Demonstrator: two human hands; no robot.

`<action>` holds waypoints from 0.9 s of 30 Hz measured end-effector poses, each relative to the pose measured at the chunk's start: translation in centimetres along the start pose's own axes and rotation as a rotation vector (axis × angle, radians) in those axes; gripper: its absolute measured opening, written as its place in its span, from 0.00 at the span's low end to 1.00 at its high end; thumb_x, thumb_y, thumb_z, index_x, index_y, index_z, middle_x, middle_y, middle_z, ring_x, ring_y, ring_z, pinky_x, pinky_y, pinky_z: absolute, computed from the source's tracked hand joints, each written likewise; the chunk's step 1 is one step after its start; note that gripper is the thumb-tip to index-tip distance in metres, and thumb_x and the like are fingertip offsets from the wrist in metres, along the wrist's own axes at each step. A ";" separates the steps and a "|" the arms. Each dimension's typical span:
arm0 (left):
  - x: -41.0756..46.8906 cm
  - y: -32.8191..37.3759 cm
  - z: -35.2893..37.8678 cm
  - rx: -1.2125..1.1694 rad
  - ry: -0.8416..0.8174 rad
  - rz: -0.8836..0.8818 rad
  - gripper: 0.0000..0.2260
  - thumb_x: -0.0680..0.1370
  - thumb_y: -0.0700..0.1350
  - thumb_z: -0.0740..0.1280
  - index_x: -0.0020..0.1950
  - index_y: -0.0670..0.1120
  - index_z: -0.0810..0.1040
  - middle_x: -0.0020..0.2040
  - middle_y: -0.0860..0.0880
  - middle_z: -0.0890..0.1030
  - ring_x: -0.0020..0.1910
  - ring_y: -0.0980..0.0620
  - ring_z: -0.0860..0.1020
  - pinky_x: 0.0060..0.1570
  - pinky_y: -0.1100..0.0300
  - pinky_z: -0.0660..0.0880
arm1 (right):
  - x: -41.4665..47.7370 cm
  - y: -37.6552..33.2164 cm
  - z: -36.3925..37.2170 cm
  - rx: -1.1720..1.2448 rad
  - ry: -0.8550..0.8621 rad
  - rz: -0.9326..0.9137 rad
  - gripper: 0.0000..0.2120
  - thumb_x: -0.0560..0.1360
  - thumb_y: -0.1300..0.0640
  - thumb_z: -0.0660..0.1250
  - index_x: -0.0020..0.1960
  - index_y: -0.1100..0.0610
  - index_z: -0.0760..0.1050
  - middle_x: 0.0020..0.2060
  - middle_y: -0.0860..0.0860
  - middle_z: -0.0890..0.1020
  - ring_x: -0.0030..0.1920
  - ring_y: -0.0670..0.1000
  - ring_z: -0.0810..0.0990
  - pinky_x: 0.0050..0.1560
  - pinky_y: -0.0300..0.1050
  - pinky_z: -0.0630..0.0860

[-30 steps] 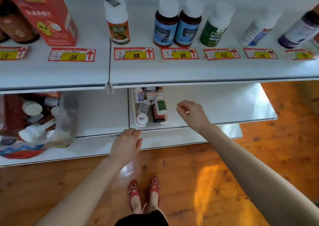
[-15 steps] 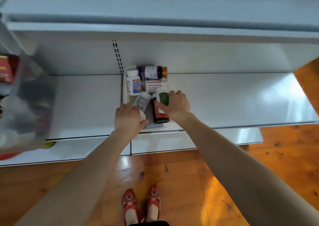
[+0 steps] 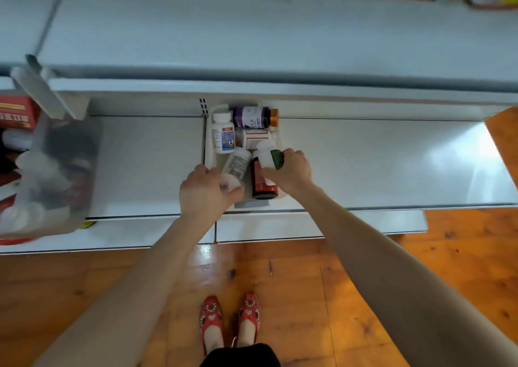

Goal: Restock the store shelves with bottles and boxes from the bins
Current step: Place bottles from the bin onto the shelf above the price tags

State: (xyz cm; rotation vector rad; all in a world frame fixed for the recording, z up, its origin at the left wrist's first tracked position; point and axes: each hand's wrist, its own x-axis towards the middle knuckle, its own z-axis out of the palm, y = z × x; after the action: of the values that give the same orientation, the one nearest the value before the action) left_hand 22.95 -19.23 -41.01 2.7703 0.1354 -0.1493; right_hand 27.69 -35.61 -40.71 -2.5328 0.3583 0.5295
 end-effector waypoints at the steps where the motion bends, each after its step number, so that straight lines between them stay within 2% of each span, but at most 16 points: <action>1: -0.8 0.1 -0.9 -0.086 0.007 -0.033 0.26 0.67 0.61 0.66 0.48 0.38 0.77 0.45 0.40 0.75 0.42 0.40 0.76 0.38 0.60 0.65 | -0.7 0.0 -0.5 0.046 -0.003 0.006 0.27 0.69 0.48 0.71 0.61 0.59 0.68 0.56 0.56 0.71 0.56 0.56 0.72 0.51 0.46 0.70; 4: -3.4 0.4 -3.1 -0.309 -0.007 -0.115 0.16 0.71 0.52 0.70 0.45 0.39 0.74 0.40 0.44 0.74 0.41 0.43 0.76 0.37 0.61 0.64 | -3.4 0.0 -2.2 0.178 0.007 -0.008 0.27 0.68 0.51 0.72 0.62 0.59 0.66 0.56 0.56 0.72 0.55 0.55 0.73 0.54 0.47 0.72; 6: -5.3 0.8 -4.7 -0.463 -0.024 -0.231 0.14 0.73 0.48 0.70 0.48 0.39 0.74 0.41 0.47 0.75 0.41 0.47 0.74 0.37 0.63 0.64 | -5.6 -0.2 -3.4 0.254 0.021 -0.025 0.26 0.68 0.54 0.72 0.61 0.60 0.66 0.54 0.55 0.74 0.53 0.55 0.74 0.51 0.47 0.73; 9: -8.1 1.3 -7.0 -0.651 -0.091 -0.378 0.13 0.73 0.47 0.69 0.53 0.42 0.73 0.46 0.49 0.76 0.45 0.50 0.74 0.36 0.64 0.64 | -9.5 -0.8 -5.3 0.353 0.017 -0.034 0.27 0.67 0.56 0.73 0.62 0.60 0.66 0.49 0.52 0.76 0.47 0.51 0.74 0.44 0.43 0.70; 11: -10.0 1.6 -8.7 -0.730 -0.129 -0.396 0.13 0.71 0.50 0.68 0.51 0.46 0.71 0.47 0.49 0.77 0.46 0.50 0.75 0.38 0.61 0.68 | -12.4 -1.3 -6.5 0.420 -0.020 -0.041 0.31 0.67 0.57 0.74 0.65 0.58 0.63 0.45 0.47 0.76 0.46 0.48 0.75 0.46 0.42 0.71; 13: -11.7 1.8 -10.6 -0.796 -0.147 -0.376 0.16 0.66 0.53 0.64 0.50 0.49 0.72 0.45 0.52 0.77 0.44 0.52 0.76 0.40 0.58 0.72 | -15.3 -1.9 -8.0 0.454 -0.086 -0.078 0.35 0.66 0.57 0.74 0.68 0.54 0.60 0.42 0.43 0.74 0.45 0.46 0.76 0.48 0.42 0.74; 16: -13.6 2.1 -13.6 -0.876 -0.153 -0.331 0.14 0.65 0.53 0.61 0.48 0.51 0.73 0.43 0.55 0.77 0.41 0.58 0.75 0.41 0.62 0.71 | -19.1 -2.9 -10.3 0.535 -0.173 -0.136 0.31 0.67 0.60 0.74 0.65 0.52 0.63 0.43 0.43 0.75 0.43 0.42 0.76 0.40 0.32 0.73; 19: -14.8 2.4 -16.5 -0.977 -0.132 -0.280 0.09 0.65 0.51 0.61 0.44 0.52 0.73 0.41 0.55 0.76 0.40 0.59 0.73 0.37 0.69 0.69 | -21.9 -3.8 -12.4 0.616 -0.213 -0.154 0.26 0.66 0.63 0.74 0.60 0.54 0.67 0.50 0.50 0.77 0.50 0.49 0.77 0.43 0.37 0.76; 22: -15.6 2.9 -19.2 -1.050 -0.101 -0.230 0.06 0.69 0.48 0.65 0.44 0.50 0.73 0.39 0.54 0.76 0.38 0.59 0.74 0.36 0.72 0.70 | -23.9 -5.0 -14.9 0.710 -0.183 -0.179 0.23 0.67 0.66 0.73 0.57 0.55 0.70 0.51 0.54 0.78 0.50 0.51 0.79 0.42 0.39 0.79; 24: -16.0 3.0 -20.7 -1.081 -0.091 -0.173 0.08 0.66 0.50 0.63 0.44 0.50 0.73 0.41 0.54 0.77 0.40 0.59 0.75 0.39 0.65 0.74 | -25.0 -5.9 -16.5 0.767 -0.144 -0.219 0.24 0.67 0.66 0.73 0.59 0.57 0.68 0.49 0.55 0.78 0.49 0.51 0.79 0.40 0.39 0.79; 25: -16.1 3.2 -21.4 -1.088 -0.082 -0.141 0.10 0.65 0.52 0.63 0.43 0.51 0.73 0.41 0.54 0.77 0.41 0.59 0.75 0.39 0.63 0.74 | -25.5 -6.4 -17.3 0.794 -0.121 -0.244 0.25 0.67 0.65 0.74 0.59 0.56 0.67 0.47 0.53 0.78 0.48 0.49 0.79 0.40 0.38 0.79; 27: -16.1 3.6 -22.7 -1.099 -0.043 -0.093 0.09 0.64 0.51 0.62 0.42 0.51 0.73 0.41 0.54 0.77 0.40 0.59 0.75 0.35 0.69 0.73 | -26.2 -7.1 -18.6 0.842 -0.084 -0.273 0.24 0.67 0.63 0.73 0.57 0.51 0.67 0.44 0.49 0.77 0.43 0.42 0.80 0.40 0.36 0.78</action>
State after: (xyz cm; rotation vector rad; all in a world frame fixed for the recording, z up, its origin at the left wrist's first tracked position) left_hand 9.37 -15.63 -16.71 1.6656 0.2439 -0.1082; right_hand 12.40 -36.01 -11.57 -1.6999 0.1481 0.2870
